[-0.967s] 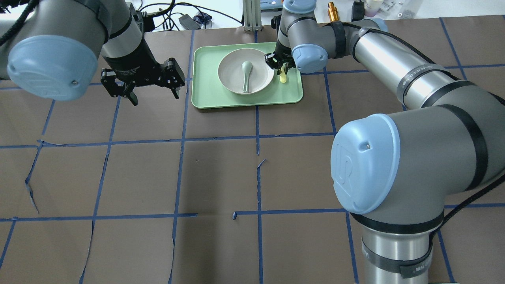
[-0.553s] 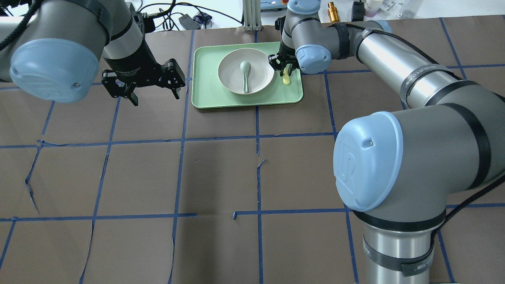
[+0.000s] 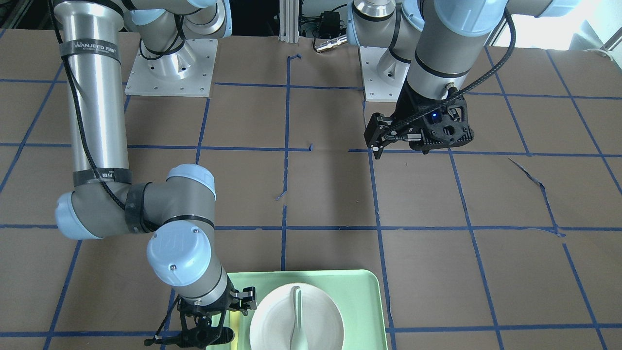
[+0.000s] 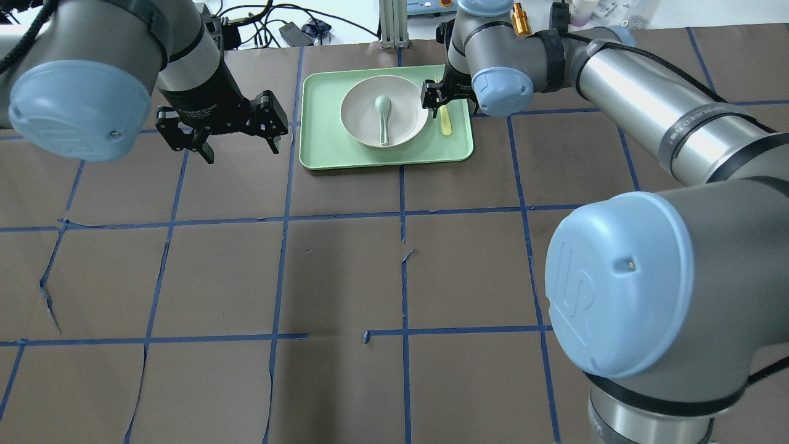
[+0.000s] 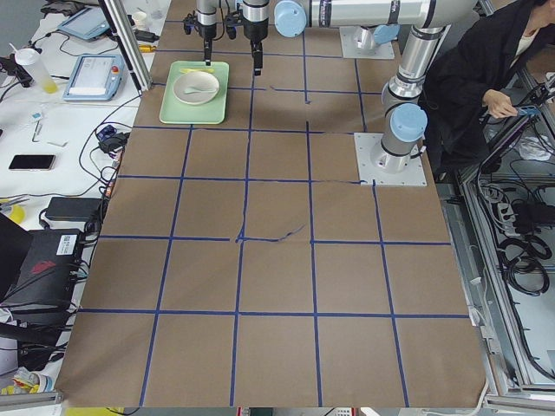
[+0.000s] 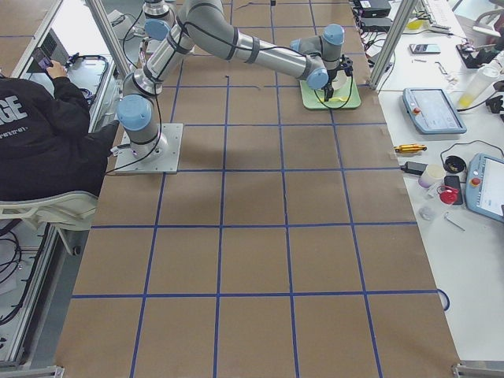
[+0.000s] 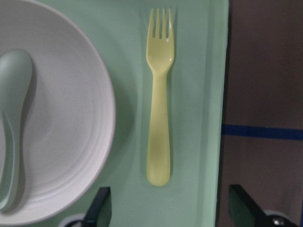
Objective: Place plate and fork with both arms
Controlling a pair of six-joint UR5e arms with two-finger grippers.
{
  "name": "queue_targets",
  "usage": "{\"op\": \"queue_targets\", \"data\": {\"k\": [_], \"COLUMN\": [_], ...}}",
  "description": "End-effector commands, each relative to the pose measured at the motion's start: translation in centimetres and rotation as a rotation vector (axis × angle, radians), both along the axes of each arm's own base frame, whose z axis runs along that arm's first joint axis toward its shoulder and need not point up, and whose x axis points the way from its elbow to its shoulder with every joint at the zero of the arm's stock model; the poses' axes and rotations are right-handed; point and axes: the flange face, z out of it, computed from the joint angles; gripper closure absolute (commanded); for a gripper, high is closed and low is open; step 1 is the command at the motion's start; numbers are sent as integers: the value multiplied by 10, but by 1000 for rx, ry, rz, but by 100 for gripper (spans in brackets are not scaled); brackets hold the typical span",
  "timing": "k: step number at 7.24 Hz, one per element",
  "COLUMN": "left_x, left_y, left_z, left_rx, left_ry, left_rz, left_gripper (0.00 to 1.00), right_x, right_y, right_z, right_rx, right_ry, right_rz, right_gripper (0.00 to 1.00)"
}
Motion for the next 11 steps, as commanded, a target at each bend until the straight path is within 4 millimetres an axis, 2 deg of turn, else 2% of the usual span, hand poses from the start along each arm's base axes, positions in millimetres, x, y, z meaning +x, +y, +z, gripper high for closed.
{"op": "queue_targets", "data": {"k": [1, 3, 4, 5, 7, 10, 11], "left_x": [0, 0, 0, 0, 0, 1, 1], "left_y": [0, 1, 1, 1, 4, 4, 3], "left_z": [1, 0, 0, -1, 3, 6, 9], "left_rx": [0, 4, 4, 6, 0, -8, -17], "left_ry": [0, -3, -3, -3, -4, -2, -2], "left_rz": [-1, -1, 1, 3, 4, 9, 12], "left_gripper": [0, 0, 0, 0, 0, 0, 0], "right_x": [-34, -80, -101, -115, -120, -120, -121], "right_y": [56, 124, 158, 162, 177, 187, 194], "right_z": [93, 182, 217, 223, 243, 210, 207], "right_rx": [19, 171, 225, 233, 201, 91, 105], "right_ry": [9, 18, 27, 18, 12, 30, 49], "right_rz": [4, 31, -2, -31, -54, -59, -59], "right_gripper": [0, 0, 0, 0, 0, 0, 0]}}
